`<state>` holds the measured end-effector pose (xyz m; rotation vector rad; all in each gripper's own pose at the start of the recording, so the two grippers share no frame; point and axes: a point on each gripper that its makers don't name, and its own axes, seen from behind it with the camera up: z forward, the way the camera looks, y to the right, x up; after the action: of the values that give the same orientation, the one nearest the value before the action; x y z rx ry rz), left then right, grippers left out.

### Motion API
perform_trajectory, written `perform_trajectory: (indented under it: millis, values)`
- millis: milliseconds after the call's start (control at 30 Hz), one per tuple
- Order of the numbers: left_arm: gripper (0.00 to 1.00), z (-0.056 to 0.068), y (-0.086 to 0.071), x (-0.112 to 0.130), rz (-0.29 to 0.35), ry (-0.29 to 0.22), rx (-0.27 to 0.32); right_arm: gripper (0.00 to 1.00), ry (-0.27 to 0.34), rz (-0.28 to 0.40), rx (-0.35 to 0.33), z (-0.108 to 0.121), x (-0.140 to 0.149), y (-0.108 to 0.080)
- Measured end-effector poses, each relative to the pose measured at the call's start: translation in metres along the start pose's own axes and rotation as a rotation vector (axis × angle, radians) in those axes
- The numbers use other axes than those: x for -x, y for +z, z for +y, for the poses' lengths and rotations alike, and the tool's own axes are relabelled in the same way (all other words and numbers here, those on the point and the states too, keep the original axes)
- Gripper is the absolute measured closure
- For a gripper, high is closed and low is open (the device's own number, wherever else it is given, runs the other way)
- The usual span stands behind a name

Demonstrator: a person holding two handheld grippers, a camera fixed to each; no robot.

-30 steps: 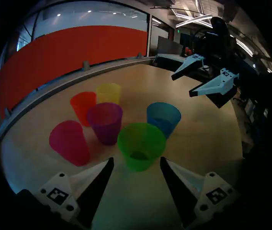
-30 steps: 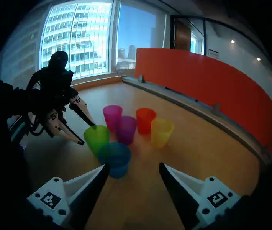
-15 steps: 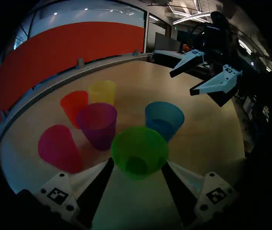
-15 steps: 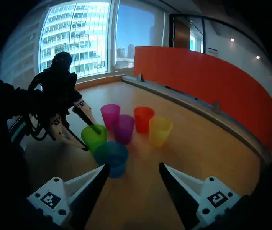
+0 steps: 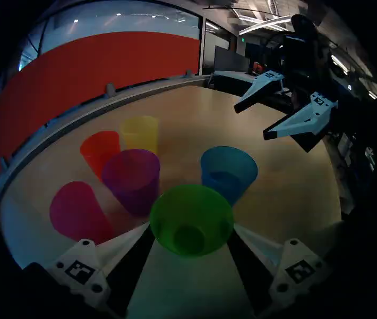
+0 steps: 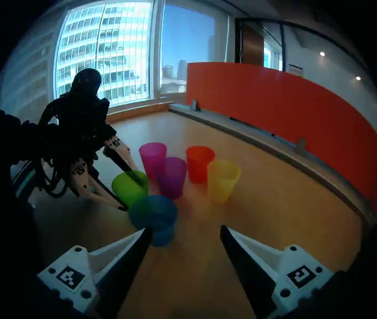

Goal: Pour water

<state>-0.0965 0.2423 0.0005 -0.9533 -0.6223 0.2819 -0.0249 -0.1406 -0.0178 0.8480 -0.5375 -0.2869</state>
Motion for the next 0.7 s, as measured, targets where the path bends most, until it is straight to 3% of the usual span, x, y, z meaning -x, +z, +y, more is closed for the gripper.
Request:
perform_trajectory:
  millis: [467,700]
  values:
    - [0.16,-0.001,-0.005,0.001,0.002,0.009,-0.016,0.01,-0.005,-0.004,-0.006,-0.004,0.003,0.001]
    - [0.16,-0.002,-0.019,-0.015,0.053,-0.001,-0.02,0.01,-0.011,-0.007,-0.014,-0.008,0.003,0.003]
